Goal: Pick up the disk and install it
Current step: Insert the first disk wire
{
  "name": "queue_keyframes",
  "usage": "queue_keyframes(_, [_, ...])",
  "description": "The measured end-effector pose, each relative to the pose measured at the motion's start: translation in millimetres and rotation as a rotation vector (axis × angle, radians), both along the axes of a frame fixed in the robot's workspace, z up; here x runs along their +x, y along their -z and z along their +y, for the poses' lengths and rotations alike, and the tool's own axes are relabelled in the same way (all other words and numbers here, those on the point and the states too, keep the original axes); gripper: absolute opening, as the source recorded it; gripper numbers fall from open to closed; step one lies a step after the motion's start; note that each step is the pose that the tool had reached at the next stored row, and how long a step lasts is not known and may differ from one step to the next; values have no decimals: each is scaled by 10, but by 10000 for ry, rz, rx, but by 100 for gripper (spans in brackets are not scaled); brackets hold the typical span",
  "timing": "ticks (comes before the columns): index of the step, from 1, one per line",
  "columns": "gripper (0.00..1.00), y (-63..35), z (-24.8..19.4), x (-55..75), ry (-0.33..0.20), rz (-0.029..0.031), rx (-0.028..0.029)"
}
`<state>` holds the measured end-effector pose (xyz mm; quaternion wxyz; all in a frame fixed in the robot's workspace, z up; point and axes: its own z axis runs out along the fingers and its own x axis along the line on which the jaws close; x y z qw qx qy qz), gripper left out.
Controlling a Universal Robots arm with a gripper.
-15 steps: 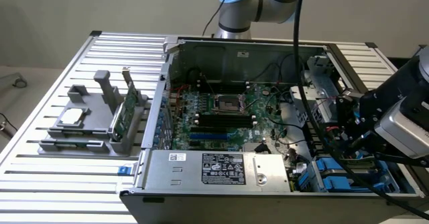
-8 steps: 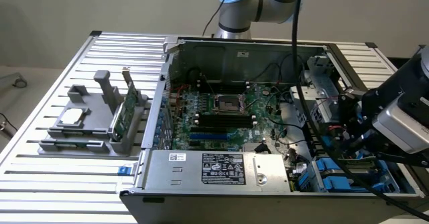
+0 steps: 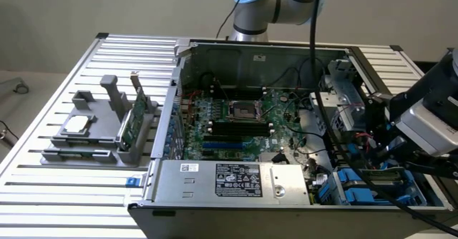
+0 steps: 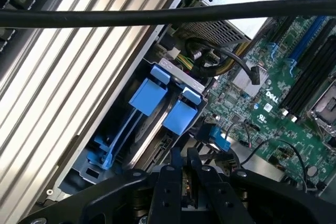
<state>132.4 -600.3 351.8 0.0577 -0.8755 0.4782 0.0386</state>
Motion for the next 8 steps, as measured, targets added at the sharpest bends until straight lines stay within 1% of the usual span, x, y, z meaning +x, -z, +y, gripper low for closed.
queue_keyframes(4, [17,-6,0,0,390,0,-104])
queue_keyframes(8, [17,-7,0,0,842,1,-176])
